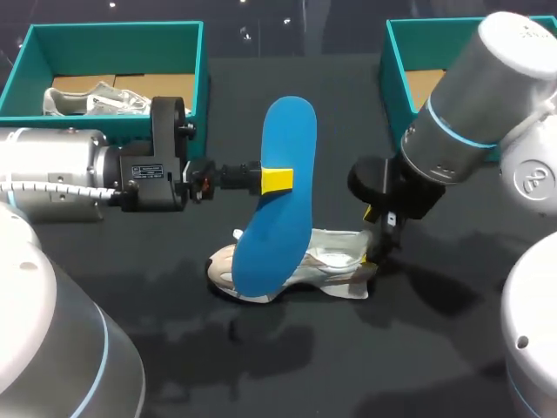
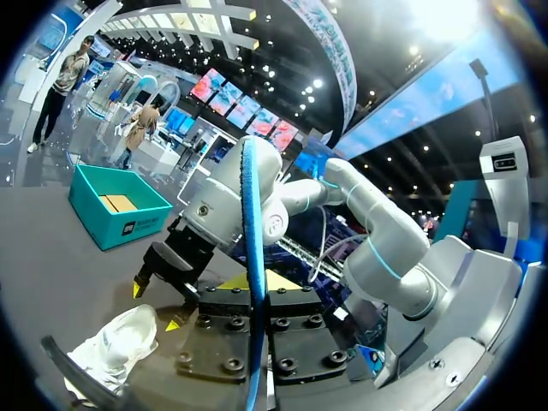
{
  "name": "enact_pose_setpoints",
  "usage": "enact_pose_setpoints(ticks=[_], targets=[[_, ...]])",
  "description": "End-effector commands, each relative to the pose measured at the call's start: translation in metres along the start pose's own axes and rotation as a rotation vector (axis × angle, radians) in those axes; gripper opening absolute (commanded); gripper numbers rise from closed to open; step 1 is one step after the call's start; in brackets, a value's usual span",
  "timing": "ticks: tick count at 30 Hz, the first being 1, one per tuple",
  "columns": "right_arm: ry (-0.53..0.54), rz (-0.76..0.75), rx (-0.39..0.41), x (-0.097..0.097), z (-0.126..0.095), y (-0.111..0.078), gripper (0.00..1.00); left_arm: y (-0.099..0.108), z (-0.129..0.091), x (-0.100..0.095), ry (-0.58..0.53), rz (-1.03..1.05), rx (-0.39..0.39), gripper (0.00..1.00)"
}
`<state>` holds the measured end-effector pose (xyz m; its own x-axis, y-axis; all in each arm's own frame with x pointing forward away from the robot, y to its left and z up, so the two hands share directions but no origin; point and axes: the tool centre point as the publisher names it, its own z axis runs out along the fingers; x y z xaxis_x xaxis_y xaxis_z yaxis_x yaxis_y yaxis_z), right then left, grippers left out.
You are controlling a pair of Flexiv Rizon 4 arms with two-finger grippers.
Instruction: Take the shoe out of the shoebox, open the shoe tongue, remove and reinsert the insole, then place the shoe into the shoebox
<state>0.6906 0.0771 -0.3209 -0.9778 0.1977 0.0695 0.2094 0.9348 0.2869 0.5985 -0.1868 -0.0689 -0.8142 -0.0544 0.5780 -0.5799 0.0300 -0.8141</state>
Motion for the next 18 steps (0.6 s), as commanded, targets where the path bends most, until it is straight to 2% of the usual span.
enact_pose_setpoints(ticks=[1, 18], targets=[[-0.006, -0.002, 0.130, -0.0008, 0.0010, 0.0053, 1.00, 0.0007, 0.0020, -0.0008, 0.000, 0.000, 0.002, 0.00], [-0.017, -0.052, 0.146, -0.0048, 0.0037, 0.0116, 1.00, 0.0007, 0.0020, -0.0008, 0.000, 0.000, 0.002, 0.00]])
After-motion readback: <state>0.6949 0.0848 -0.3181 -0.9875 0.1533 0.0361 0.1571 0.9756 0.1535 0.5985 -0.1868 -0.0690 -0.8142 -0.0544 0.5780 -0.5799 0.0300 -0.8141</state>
